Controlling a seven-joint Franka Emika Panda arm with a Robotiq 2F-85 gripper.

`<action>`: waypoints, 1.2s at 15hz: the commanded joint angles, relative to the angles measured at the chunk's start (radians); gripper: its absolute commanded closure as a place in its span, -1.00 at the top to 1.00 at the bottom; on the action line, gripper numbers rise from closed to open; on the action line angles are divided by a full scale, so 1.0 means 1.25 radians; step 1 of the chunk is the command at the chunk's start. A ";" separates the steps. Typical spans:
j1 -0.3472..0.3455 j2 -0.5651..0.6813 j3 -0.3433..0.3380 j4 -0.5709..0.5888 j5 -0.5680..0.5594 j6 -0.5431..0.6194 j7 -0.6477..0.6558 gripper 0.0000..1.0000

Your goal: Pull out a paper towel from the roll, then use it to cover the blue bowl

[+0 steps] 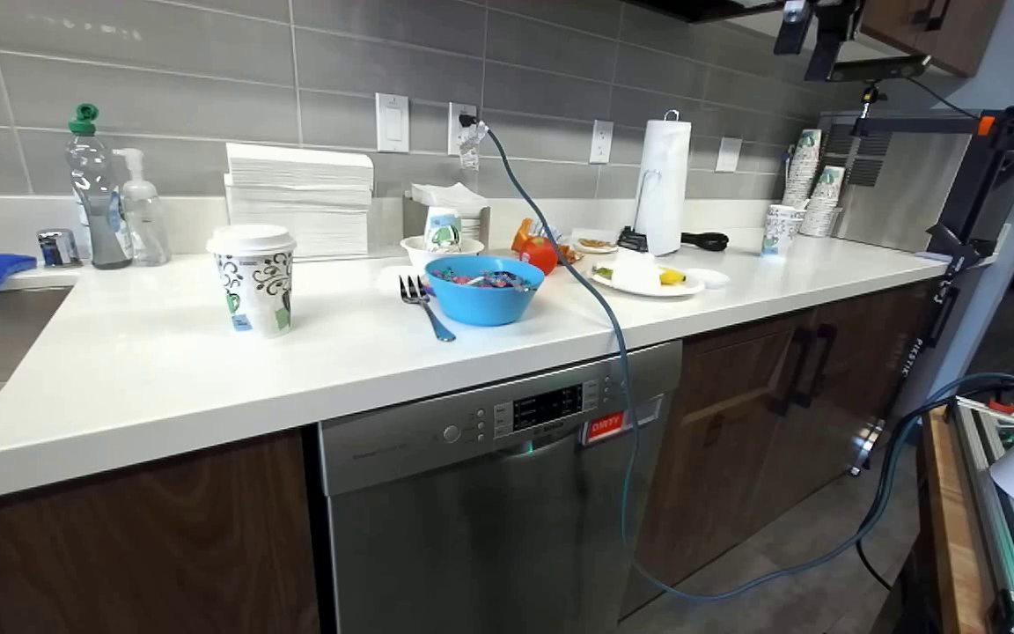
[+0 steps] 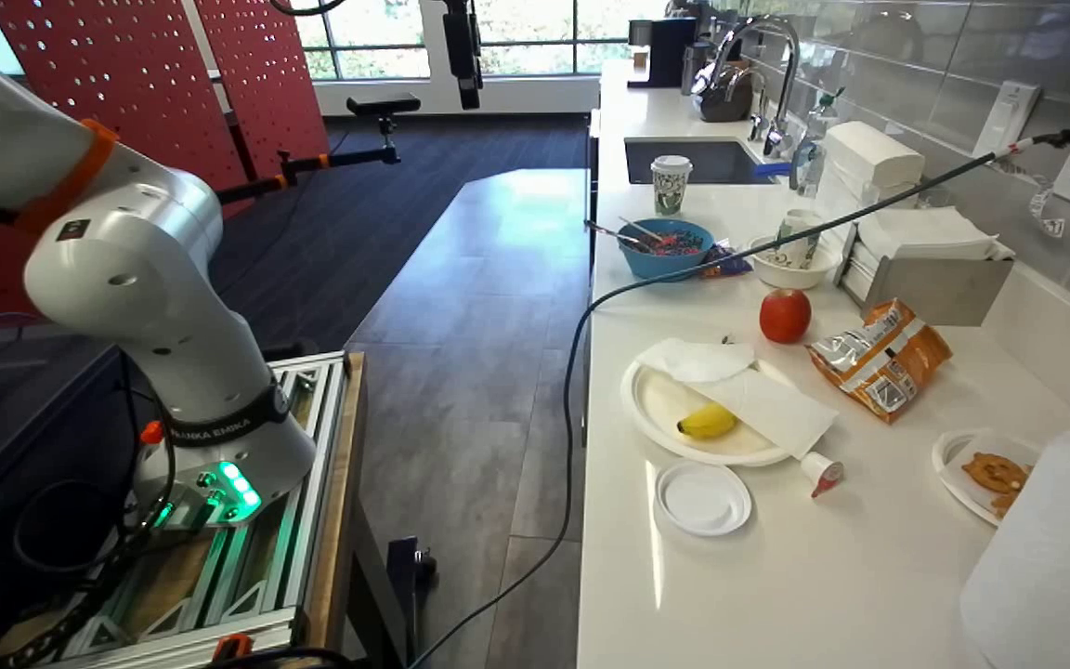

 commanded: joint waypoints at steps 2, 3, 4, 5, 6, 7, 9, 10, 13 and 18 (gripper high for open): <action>-0.084 0.085 0.019 0.025 -0.066 0.116 0.109 1.00; -0.105 0.107 0.016 0.030 -0.089 0.155 0.131 1.00; -0.129 0.138 0.009 0.044 -0.113 0.188 0.153 1.00; -0.149 0.166 0.004 0.056 -0.140 0.222 0.180 1.00; -0.170 0.197 -0.004 0.074 -0.168 0.252 0.205 1.00; -0.189 0.225 -0.012 0.092 -0.196 0.275 0.234 1.00; -0.217 0.268 -0.037 0.125 -0.243 0.311 0.289 1.00; -0.227 0.285 -0.052 0.140 -0.265 0.330 0.317 1.00; -0.249 0.320 -0.086 0.172 -0.350 0.390 0.416 1.00; -0.277 0.355 -0.124 0.193 -0.537 0.447 0.637 1.00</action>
